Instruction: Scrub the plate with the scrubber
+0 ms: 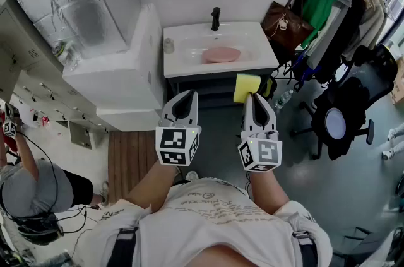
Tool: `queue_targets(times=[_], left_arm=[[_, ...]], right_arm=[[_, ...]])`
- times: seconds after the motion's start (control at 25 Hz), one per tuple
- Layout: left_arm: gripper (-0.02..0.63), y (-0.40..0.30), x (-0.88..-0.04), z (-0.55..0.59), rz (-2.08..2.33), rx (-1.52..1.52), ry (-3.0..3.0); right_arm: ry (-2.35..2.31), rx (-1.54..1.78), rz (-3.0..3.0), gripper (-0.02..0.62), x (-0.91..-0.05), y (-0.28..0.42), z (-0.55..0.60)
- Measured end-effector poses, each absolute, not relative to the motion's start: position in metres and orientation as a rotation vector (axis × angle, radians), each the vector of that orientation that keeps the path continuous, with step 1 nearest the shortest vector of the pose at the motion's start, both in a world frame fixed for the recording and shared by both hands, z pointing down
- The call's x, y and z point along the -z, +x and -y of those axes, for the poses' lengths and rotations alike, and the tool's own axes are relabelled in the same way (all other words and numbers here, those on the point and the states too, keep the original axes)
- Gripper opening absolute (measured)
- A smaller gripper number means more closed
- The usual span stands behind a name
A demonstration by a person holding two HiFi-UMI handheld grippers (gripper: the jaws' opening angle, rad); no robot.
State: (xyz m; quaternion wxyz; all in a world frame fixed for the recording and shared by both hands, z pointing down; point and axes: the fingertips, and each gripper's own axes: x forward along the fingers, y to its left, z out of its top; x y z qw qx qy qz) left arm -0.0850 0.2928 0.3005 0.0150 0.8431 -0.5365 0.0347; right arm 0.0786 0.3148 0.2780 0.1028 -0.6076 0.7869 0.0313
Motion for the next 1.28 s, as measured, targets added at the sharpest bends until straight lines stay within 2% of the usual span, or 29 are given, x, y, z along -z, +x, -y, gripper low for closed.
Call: queue_targets(times=[0.84, 1.28], left_arm=[[0.023, -0.148, -0.308, -0.255, 1.602, -0.082, 2.647], [0.023, -0.16, -0.317, -0.221, 1.565, -0.096, 2.658]], right_arm=[[-1.852, -0.095, -2.274, 0.038, -0.285, 0.018, -0.29], [-1.909, -0.097, -2.235, 0.038, -0.29, 0.015, -0.262]])
